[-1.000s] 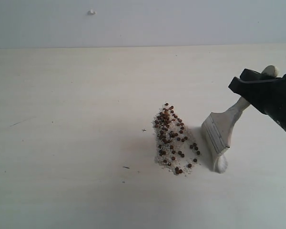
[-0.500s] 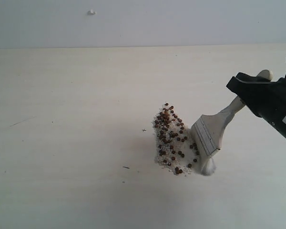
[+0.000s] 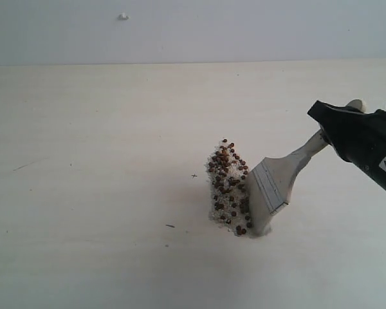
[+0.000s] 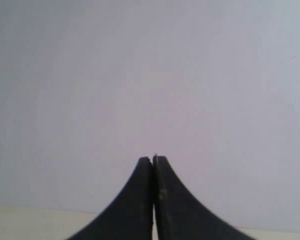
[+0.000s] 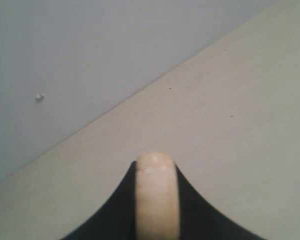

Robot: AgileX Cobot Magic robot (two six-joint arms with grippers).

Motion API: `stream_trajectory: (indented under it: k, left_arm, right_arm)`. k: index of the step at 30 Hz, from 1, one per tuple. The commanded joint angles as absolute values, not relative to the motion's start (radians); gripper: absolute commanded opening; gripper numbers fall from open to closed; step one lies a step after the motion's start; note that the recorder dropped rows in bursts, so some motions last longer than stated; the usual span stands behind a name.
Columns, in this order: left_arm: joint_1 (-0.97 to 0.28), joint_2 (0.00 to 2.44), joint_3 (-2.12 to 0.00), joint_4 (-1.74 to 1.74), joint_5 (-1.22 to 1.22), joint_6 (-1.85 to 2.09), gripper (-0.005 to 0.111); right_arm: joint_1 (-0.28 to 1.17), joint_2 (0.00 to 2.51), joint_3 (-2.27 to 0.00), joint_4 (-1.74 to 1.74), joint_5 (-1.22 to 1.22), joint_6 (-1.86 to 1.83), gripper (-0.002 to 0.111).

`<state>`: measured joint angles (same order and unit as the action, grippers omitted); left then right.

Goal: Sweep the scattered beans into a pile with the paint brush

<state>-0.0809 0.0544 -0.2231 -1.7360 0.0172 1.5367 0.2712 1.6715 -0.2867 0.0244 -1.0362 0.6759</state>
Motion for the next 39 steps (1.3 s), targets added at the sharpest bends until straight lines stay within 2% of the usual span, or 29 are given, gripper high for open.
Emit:
stream_trajectory:
  k: [1, 10, 17, 21, 25, 28, 33, 36, 39]
  left_arm:
    - [-0.079, 0.054, -0.219, -1.744, 0.019, 1.540, 0.000]
    - [-0.079, 0.054, -0.219, -1.744, 0.019, 1.540, 0.000]
    - [-0.079, 0.054, -0.219, -1.744, 0.019, 1.540, 0.000]
    - [-0.079, 0.054, -0.219, -1.744, 0.019, 1.540, 0.000]
    - [-0.079, 0.054, -0.219, -1.744, 0.019, 1.540, 0.000]
    - [-0.079, 0.054, -0.219, -1.744, 0.019, 1.540, 0.000]
    - [-0.079, 0.054, -0.219, -1.744, 0.019, 1.540, 0.000]
    - [-0.079, 0.054, -0.219, -1.744, 0.019, 1.540, 0.000]
    - [-0.079, 0.054, -0.219, -1.744, 0.019, 1.540, 0.000]
  right_arm:
    - [0.268, 1.649, -0.286, 0.000, -1.046, 0.607, 0.000]
    - [0.268, 1.477, -0.286, -0.008, -0.956, 0.453, 0.000]
    - [0.268, 1.443, -0.292, -0.036, -0.901, 0.390, 0.000]
    - [0.268, 1.443, -0.354, -0.127, -0.851, 0.396, 0.000]
    - [0.268, 1.443, -0.470, -0.280, -0.693, 0.505, 0.000]
    - [0.268, 1.443, -0.568, -0.468, -0.570, 0.638, 0.000]
    - [0.238, 1.443, -0.717, -1.011, -0.478, 1.048, 0.000]
    - [0.173, 1.443, -0.799, -1.390, -0.530, 1.355, 0.000]
    - [0.072, 1.455, -0.868, -1.633, -0.738, 1.544, 0.000]
